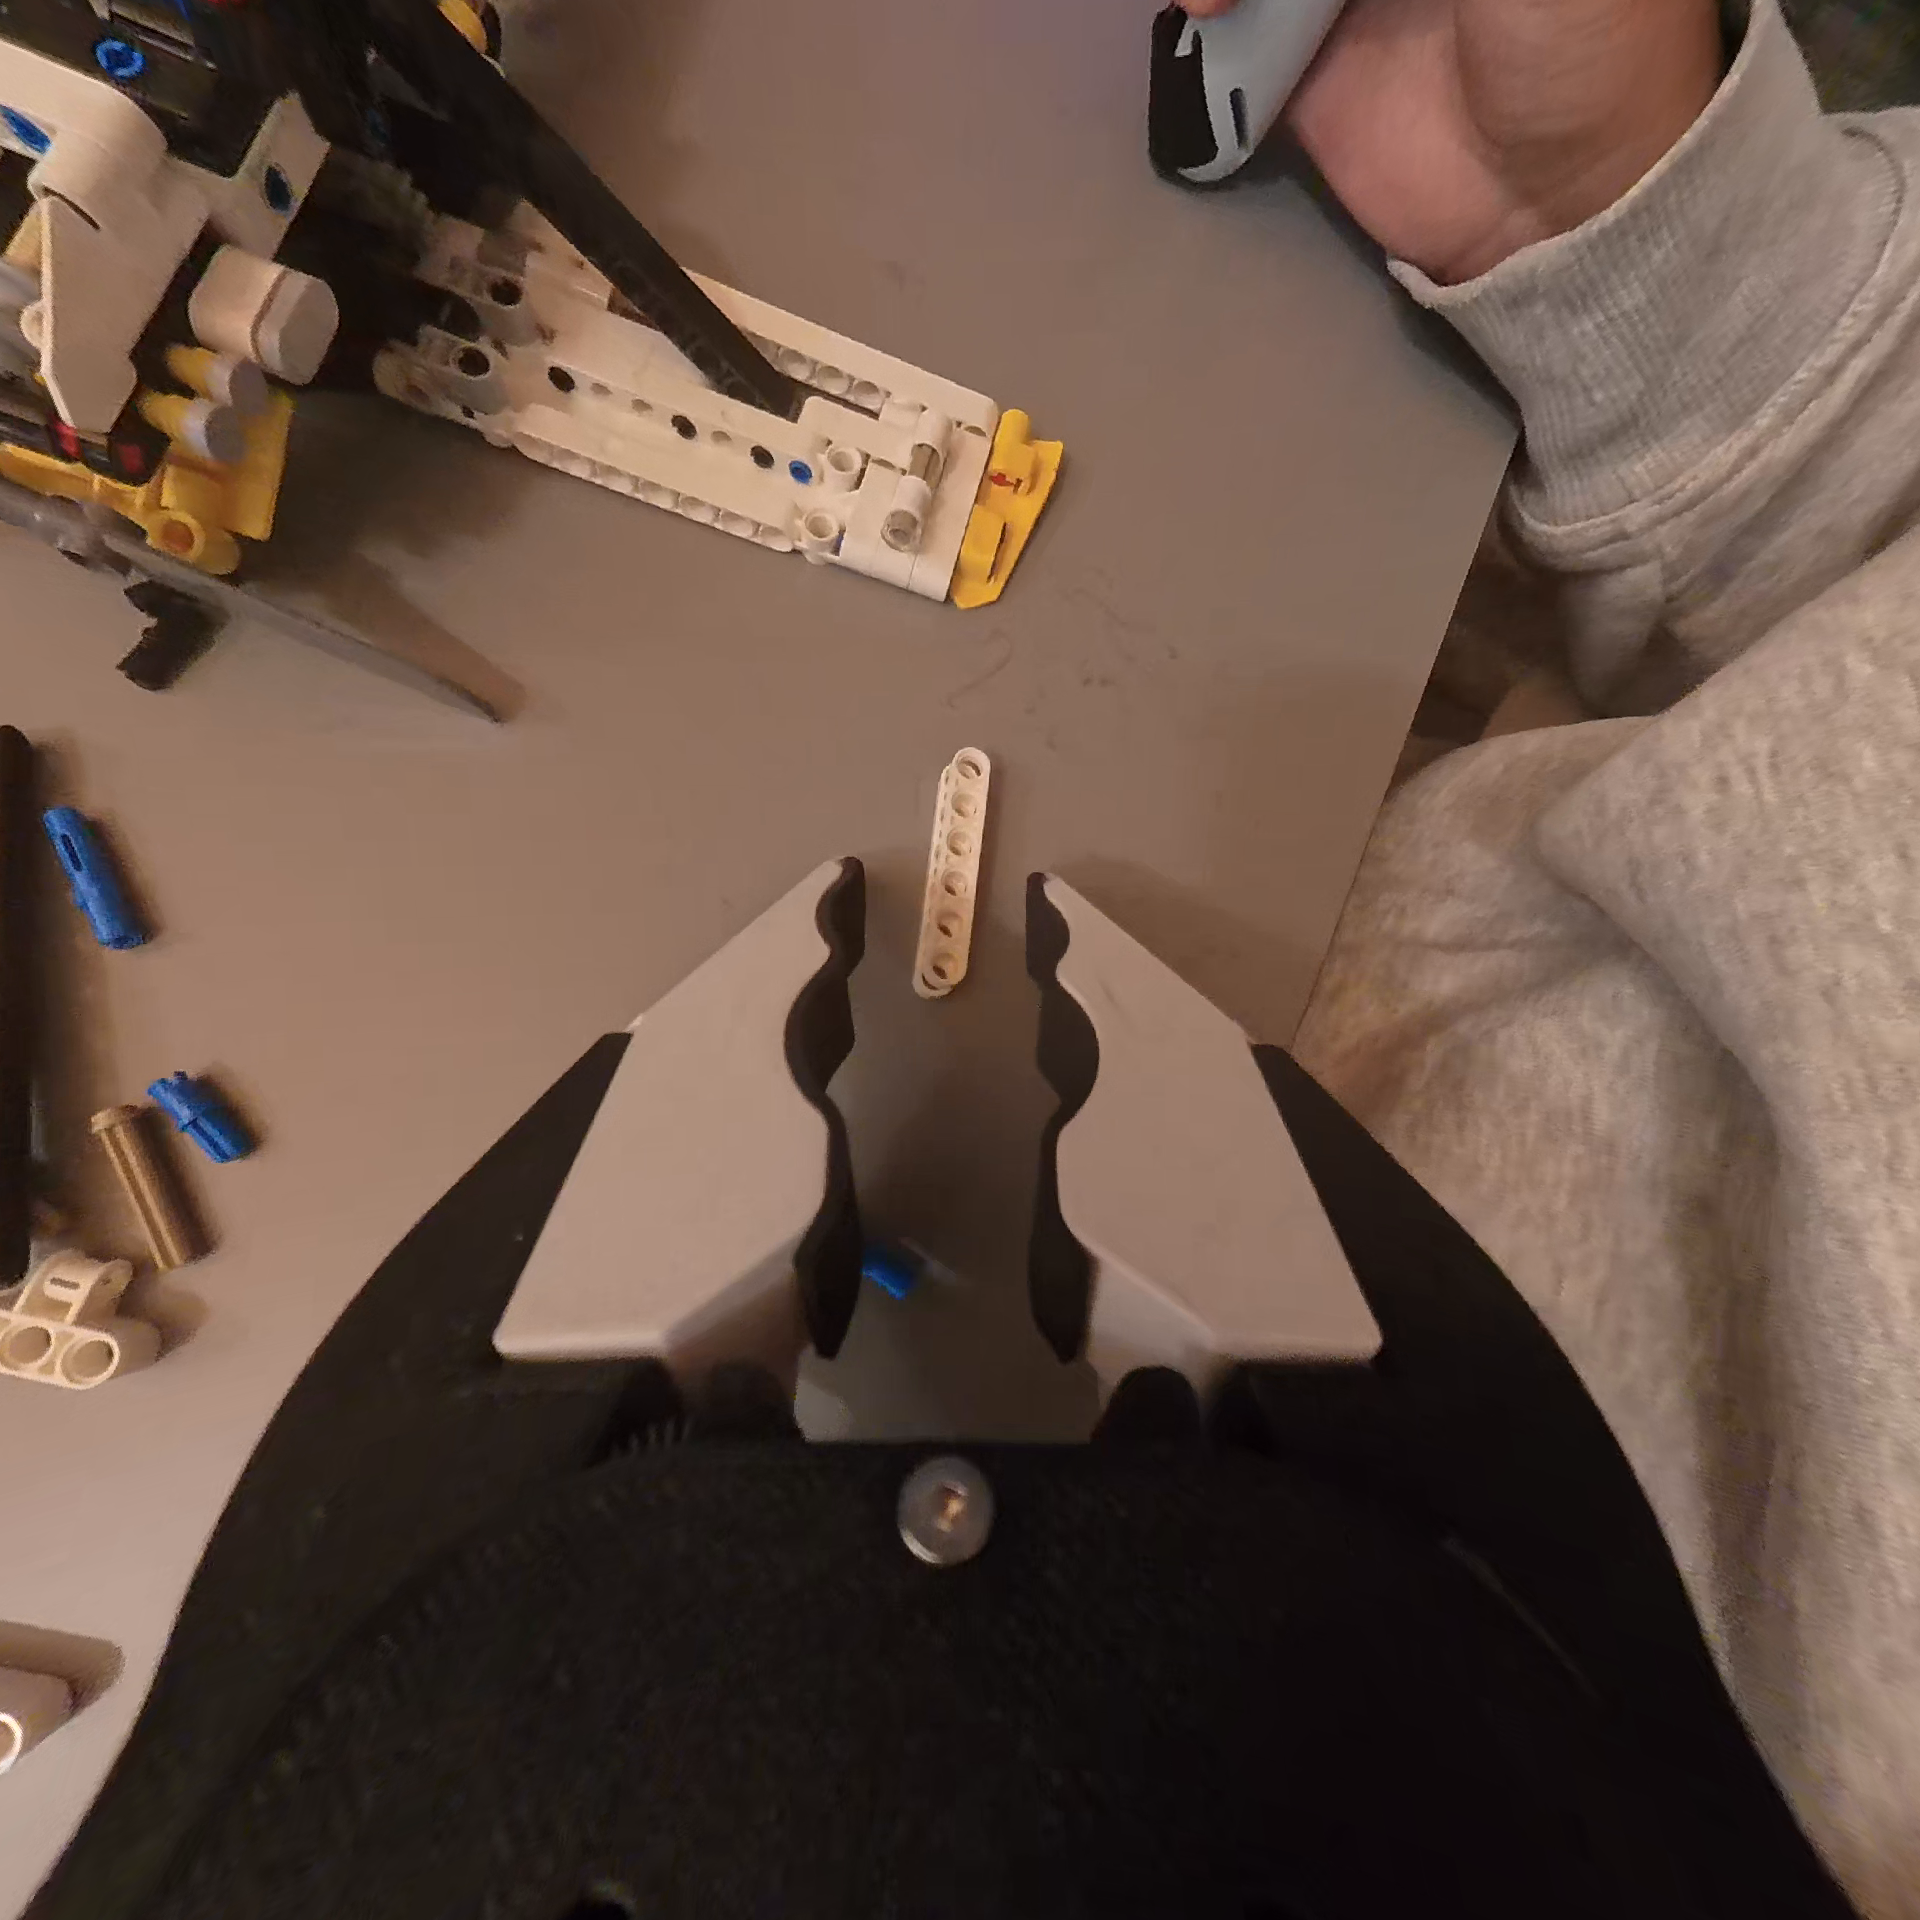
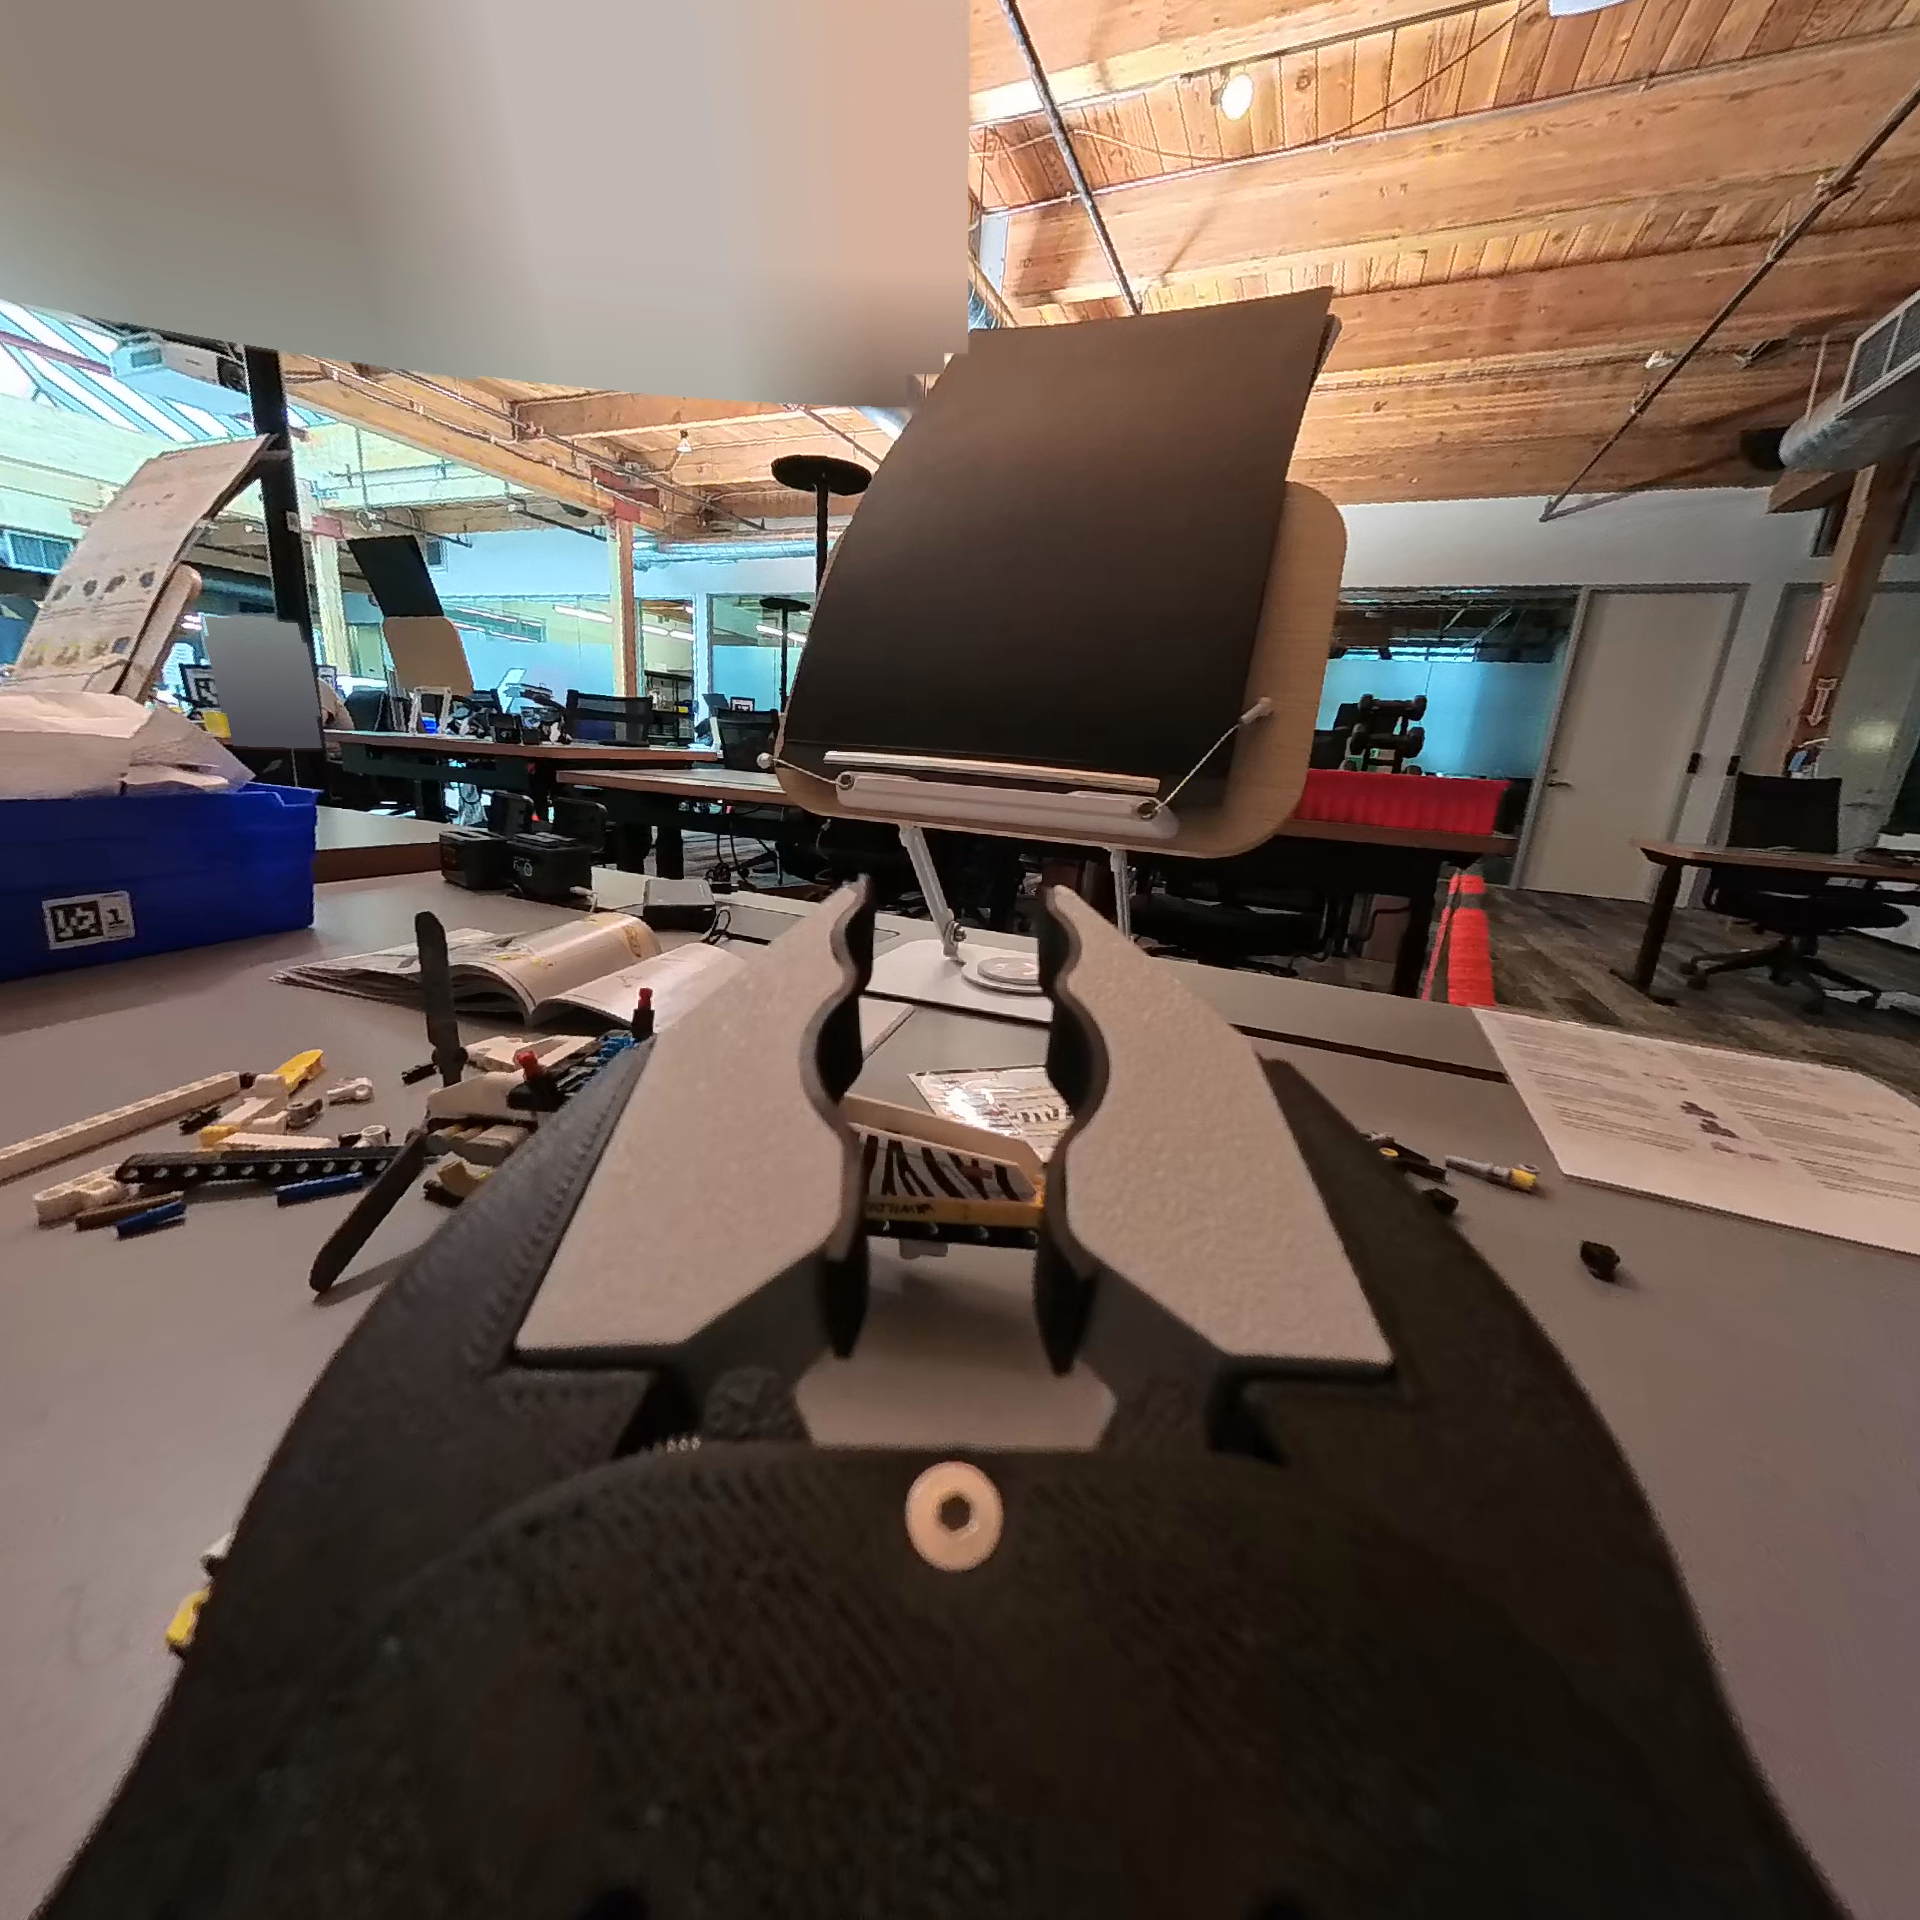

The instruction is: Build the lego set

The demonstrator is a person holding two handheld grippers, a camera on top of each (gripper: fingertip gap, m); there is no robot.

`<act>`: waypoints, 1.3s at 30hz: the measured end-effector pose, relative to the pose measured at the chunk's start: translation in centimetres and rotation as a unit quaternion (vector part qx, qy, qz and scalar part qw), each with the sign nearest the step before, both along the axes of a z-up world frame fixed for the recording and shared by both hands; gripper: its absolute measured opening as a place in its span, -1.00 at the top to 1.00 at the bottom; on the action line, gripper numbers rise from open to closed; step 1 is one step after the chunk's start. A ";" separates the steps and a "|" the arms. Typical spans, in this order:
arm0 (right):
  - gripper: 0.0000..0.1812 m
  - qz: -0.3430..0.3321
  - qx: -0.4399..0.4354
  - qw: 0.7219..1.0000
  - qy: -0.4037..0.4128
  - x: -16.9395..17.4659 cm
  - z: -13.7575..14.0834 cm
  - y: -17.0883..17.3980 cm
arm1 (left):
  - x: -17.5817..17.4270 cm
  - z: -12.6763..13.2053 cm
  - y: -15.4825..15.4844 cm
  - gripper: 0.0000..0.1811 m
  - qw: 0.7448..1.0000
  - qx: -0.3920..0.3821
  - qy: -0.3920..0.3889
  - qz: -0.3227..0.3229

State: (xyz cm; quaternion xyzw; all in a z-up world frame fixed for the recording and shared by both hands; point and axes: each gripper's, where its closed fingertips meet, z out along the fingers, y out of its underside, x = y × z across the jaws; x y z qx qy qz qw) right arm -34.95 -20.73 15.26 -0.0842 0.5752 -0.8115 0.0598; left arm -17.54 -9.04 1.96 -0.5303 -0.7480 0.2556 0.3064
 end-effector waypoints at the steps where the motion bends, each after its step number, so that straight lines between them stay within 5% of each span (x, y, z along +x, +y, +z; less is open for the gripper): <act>1: 0.68 0.000 0.000 1.000 -0.003 -0.1 0.0 0.1 | 0.0 0.0 -0.1 0.70 1.000 -0.003 -0.001 0.001; 6: 0.67 0.000 0.000 1.000 -0.006 -0.4 0.1 0.3 | 0.0 0.3 -0.1 0.69 1.000 -0.002 0.014 0.002; 10: 0.67 0.000 0.002 1.000 -0.001 -0.4 0.1 0.5 | -0.5 3.4 -1.4 0.72 0.993 -0.026 0.111 0.021; 16: 0.68 -0.002 0.003 1.000 -0.004 -0.6 0.0 1.5 | 1.8 9.6 -4.3 0.74 0.935 -0.030 0.343 0.083; 19: 0.68 -0.003 0.003 1.000 -0.003 -0.8 0.1 2.0 | 4.0 11.0 -5.4 1.00 0.904 -0.012 0.413 0.113; 22: 0.68 -0.005 0.004 1.000 0.000 -0.7 0.3 2.4 | 5.1 11.3 -6.7 1.00 0.892 -0.041 0.422 0.158; 32: 0.67 0.003 -0.007 1.000 0.018 -0.3 1.0 3.3 | 4.4 11.3 -6.2 0.98 0.895 -0.032 0.423 0.137; 39: 0.70 0.070 -0.028 0.997 0.033 2.1 1.5 4.1 | 4.6 11.6 -6.1 0.95 0.891 -0.037 0.431 0.134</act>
